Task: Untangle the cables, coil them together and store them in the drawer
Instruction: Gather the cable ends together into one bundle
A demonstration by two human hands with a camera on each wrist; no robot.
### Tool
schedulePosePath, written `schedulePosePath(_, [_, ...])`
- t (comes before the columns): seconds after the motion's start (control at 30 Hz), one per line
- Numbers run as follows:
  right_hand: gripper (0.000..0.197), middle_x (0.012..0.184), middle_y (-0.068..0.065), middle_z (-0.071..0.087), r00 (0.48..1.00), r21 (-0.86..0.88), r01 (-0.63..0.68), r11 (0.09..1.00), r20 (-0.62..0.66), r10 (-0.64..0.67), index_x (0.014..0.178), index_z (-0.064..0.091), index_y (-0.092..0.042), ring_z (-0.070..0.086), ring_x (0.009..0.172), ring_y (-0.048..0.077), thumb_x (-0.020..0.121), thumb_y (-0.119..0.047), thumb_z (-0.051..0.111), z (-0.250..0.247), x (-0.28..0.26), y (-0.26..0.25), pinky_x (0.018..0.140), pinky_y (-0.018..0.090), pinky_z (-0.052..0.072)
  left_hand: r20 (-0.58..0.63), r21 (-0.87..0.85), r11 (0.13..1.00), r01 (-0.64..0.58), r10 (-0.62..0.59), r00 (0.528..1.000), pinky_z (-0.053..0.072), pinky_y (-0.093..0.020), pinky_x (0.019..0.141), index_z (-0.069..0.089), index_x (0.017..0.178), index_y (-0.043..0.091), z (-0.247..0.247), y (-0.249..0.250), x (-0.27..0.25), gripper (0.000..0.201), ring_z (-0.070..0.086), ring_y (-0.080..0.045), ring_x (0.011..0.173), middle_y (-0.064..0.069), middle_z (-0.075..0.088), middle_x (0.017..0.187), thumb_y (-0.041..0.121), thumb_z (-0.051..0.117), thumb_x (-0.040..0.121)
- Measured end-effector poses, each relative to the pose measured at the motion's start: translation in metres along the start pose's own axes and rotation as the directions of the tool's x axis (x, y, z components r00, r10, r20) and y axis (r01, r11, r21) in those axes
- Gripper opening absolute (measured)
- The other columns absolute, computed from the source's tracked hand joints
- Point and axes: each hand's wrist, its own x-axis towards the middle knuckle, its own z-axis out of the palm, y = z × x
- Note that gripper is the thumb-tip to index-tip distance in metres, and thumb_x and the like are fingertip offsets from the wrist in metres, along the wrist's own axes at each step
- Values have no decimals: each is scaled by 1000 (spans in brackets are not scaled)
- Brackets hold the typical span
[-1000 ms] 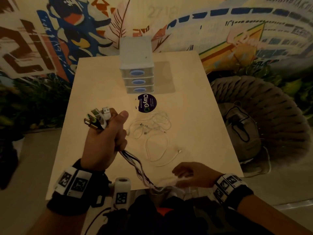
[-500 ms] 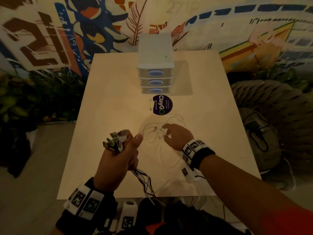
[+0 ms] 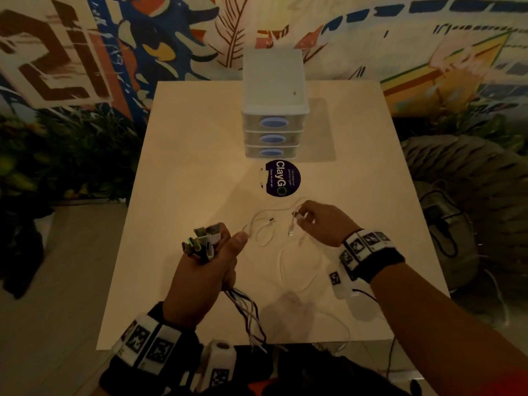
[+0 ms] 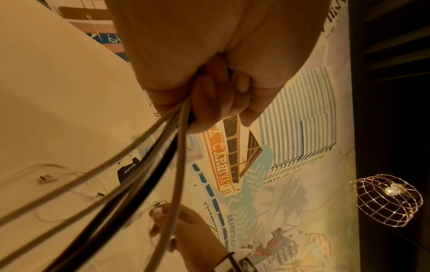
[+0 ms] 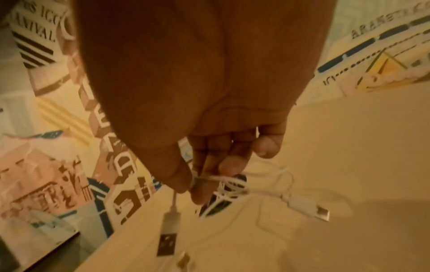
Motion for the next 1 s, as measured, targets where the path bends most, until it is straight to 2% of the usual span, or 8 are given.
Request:
schedulePosePath(0.2, [15, 97, -7, 72, 987, 215, 80, 973, -155, -47, 111, 69, -30, 64, 92, 14, 99, -34, 61, -58, -22, 13, 84, 29, 48, 81, 118, 993, -18, 8, 997, 32, -23, 46, 38, 59, 32, 10, -1, 18, 41, 26, -11, 39, 8, 27, 50, 29, 63, 91])
schedulePosePath(0.27, [13, 102, -10, 73, 973, 166, 170, 971, -183, -139, 105, 75, -32, 65, 96, 8, 93, -31, 70, -65, -31, 23, 89, 27, 47, 111, 125, 992, -11, -3, 994, 32, -25, 46, 39, 58, 33, 14, -1, 21, 41, 26, -10, 40, 9, 28, 51, 36, 67, 88])
schedulePosePath(0.37, [14, 100, -11, 70, 971, 28, 232, 972, -66, -230, 98, 79, -40, 63, 96, 8, 85, -34, 78, -52, -43, 43, 93, 33, 48, 123, 188, 982, -22, -2, 992, 31, -27, 49, 40, 58, 33, 19, -3, 23, 41, 28, -11, 40, 9, 30, 50, 35, 66, 90])
schedulePosePath(0.47, [15, 100, -5, 62, 997, -28, 65, 997, 39, -64, 98, 78, -42, 58, 97, 15, 85, -34, 78, -33, -51, 60, 95, 37, 47, 113, 218, 976, -7, -18, 993, 31, -26, 49, 37, 59, 31, 25, -4, 24, 44, 27, -12, 41, 7, 29, 51, 32, 65, 94])
schedulePosePath(0.57, [14, 92, -5, 60, 997, -16, -72, 997, -25, 72, 101, 76, -35, 59, 90, 15, 89, -30, 74, -25, -56, 73, 90, 35, 49, 112, 179, 984, 21, -42, 993, 30, -26, 46, 33, 62, 26, 30, -6, 24, 45, 22, -13, 42, 4, 23, 53, 28, 65, 94])
schedulePosePath(0.67, [18, 107, 0, 70, 986, -17, -168, 986, 14, 168, 107, 73, -27, 63, 106, 22, 91, -21, 66, -21, -56, 84, 89, 27, 46, 111, 171, 985, 36, -56, 992, 29, -26, 46, 33, 61, 27, 32, -9, 22, 43, 21, -13, 42, 4, 22, 54, 26, 63, 91])
schedulePosePath(0.8, [27, 118, 1, 68, 951, -83, -263, 961, 144, 273, 110, 73, -25, 60, 115, 22, 89, -42, 69, -19, -52, 92, 100, 34, 47, 113, 196, 980, 38, -61, 992, 30, -26, 46, 34, 60, 29, 32, -14, 19, 49, 23, -12, 41, 5, 24, 53, 28, 68, 95])
schedulePosePath(1.0, [21, 110, 9, 70, 950, 0, -308, 951, -48, 308, 90, 67, -18, 63, 106, 28, 90, -39, 71, -18, -40, 104, 90, 34, 50, 102, 222, 975, 30, -53, 993, 30, -26, 45, 34, 60, 26, 28, -18, 14, 44, 22, -13, 41, 4, 23, 52, 30, 64, 91])
